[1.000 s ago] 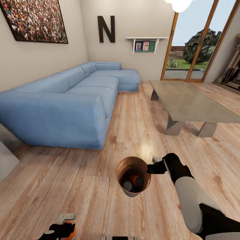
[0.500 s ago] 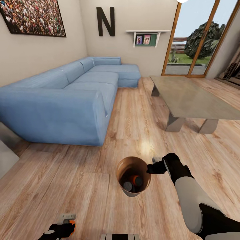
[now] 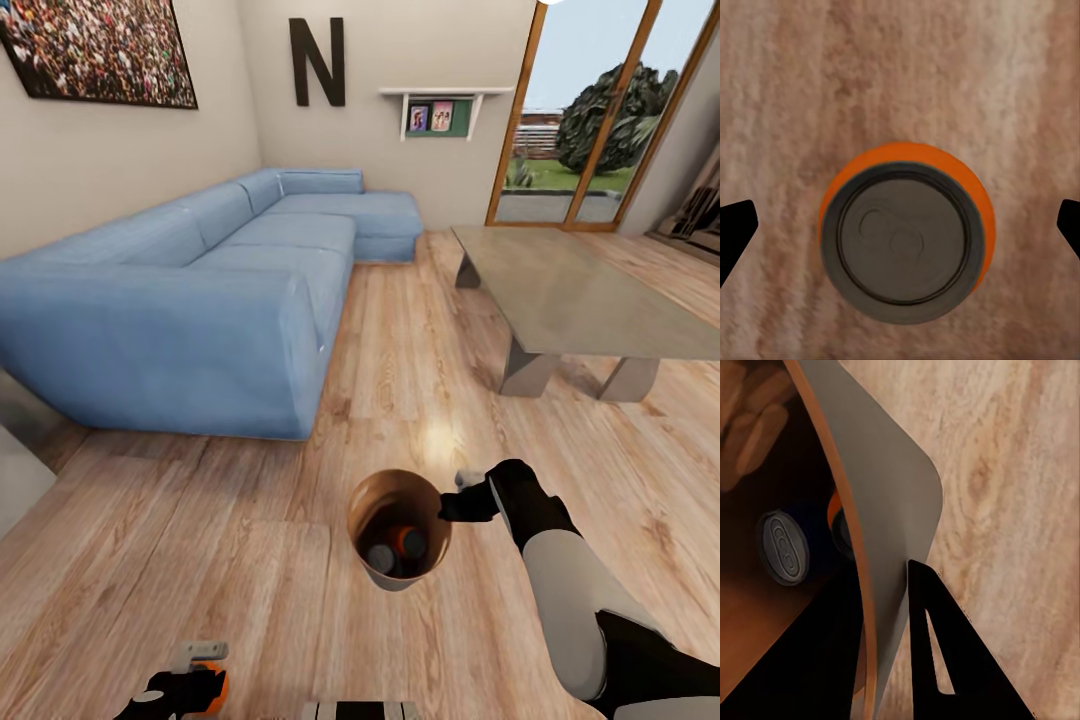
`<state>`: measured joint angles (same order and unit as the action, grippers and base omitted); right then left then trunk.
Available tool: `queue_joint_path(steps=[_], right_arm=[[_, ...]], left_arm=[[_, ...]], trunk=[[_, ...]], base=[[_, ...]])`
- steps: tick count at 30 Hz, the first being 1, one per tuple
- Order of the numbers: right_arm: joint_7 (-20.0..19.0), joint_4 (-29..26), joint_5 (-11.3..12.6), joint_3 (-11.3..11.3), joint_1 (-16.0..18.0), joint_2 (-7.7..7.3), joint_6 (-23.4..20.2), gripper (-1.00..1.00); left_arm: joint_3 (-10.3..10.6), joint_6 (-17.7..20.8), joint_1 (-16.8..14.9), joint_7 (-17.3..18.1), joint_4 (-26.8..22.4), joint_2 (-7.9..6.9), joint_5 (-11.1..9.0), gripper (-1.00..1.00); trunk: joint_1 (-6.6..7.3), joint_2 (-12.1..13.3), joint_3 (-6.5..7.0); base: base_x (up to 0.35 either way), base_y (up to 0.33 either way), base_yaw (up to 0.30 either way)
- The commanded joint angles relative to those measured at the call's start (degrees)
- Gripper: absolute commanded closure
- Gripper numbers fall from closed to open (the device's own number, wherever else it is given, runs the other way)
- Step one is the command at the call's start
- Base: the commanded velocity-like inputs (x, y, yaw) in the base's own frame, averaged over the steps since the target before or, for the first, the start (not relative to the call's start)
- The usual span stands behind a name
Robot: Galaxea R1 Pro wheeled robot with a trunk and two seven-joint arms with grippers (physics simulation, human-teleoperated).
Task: Put the three can of soda from the living room inside the tash can in the kitchen.
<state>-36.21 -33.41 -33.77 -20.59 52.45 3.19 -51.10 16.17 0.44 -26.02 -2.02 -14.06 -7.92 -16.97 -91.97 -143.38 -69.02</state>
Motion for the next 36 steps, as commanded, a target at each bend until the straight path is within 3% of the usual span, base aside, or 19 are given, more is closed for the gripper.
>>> queue_joint_path(steps=[1,11,36], right_arm=[[-0.27,0.01,1.18,-0.07,0.02,0.02,-0.41,1.00],[-0.27,0.01,1.16,-0.07,0.02,0.06,-0.41,1.00],[-0.27,0.01,1.16,-0.07,0.02,0.06,-0.41,1.00]], left_arm=[[0.00,0.00,0.00,0.00,0.00,0.00,0.00,-1.00],[0.00,0.00,0.00,-0.06,0.00,0.00,0.01,-1.00],[0.00,0.00,0.00,-0.09,0.00,-0.02,0.02,-1.00]], trunk=[[-0.02,-0.02,-0.22],[-0.27,-0.16,-2.44],[-0.27,-0.16,-2.44]], base=[[0.003,0.002,0.000],[0.000,0.000,0.000],[0.028,0.000,0.000]])
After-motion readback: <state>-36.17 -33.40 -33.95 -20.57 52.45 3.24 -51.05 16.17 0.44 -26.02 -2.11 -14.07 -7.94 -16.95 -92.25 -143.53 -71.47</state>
